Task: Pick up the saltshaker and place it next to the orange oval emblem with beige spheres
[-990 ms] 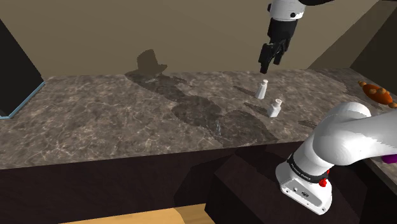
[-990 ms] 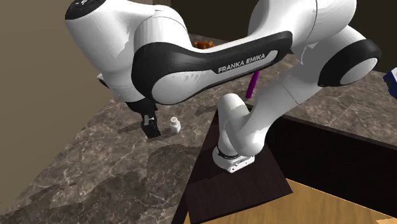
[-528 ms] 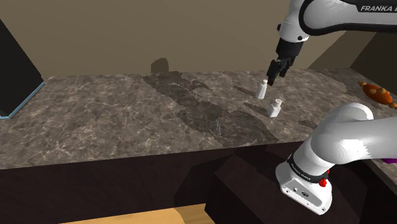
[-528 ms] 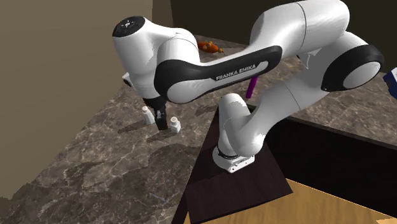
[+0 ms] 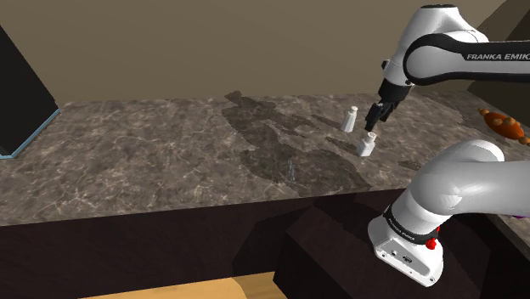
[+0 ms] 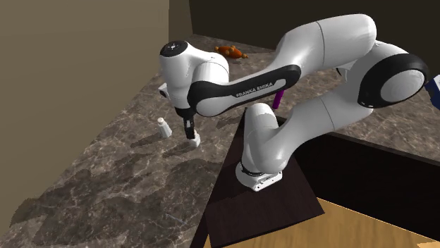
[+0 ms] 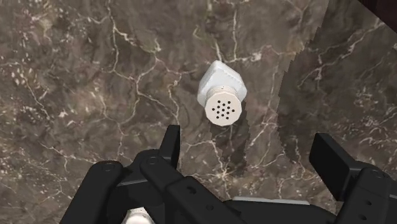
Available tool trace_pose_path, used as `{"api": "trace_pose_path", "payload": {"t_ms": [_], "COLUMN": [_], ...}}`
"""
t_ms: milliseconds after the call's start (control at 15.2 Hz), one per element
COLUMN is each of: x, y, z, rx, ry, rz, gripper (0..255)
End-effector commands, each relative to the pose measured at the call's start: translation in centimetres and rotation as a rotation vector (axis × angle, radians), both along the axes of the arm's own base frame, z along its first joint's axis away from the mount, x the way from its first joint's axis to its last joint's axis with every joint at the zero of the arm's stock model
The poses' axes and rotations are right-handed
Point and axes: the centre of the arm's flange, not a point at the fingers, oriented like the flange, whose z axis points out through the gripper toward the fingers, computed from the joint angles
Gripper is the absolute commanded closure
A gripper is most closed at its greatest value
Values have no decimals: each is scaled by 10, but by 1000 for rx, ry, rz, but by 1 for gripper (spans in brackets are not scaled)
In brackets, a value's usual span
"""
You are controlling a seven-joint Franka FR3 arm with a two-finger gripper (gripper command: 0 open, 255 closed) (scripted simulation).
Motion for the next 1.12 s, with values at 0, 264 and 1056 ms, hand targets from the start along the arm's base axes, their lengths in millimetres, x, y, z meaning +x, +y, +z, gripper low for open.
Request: {"api": "trace_pose_path", "payload": {"t_ms": [0, 264, 1056], "x": [-6, -6, -5], "y": [-12, -12, -13], "z": [-12, -33, -52], "rx": [2, 2, 2], "ry": [-11, -11, -11], "rz": [-6, -6, -6], "gripper": [0, 0, 255]}}
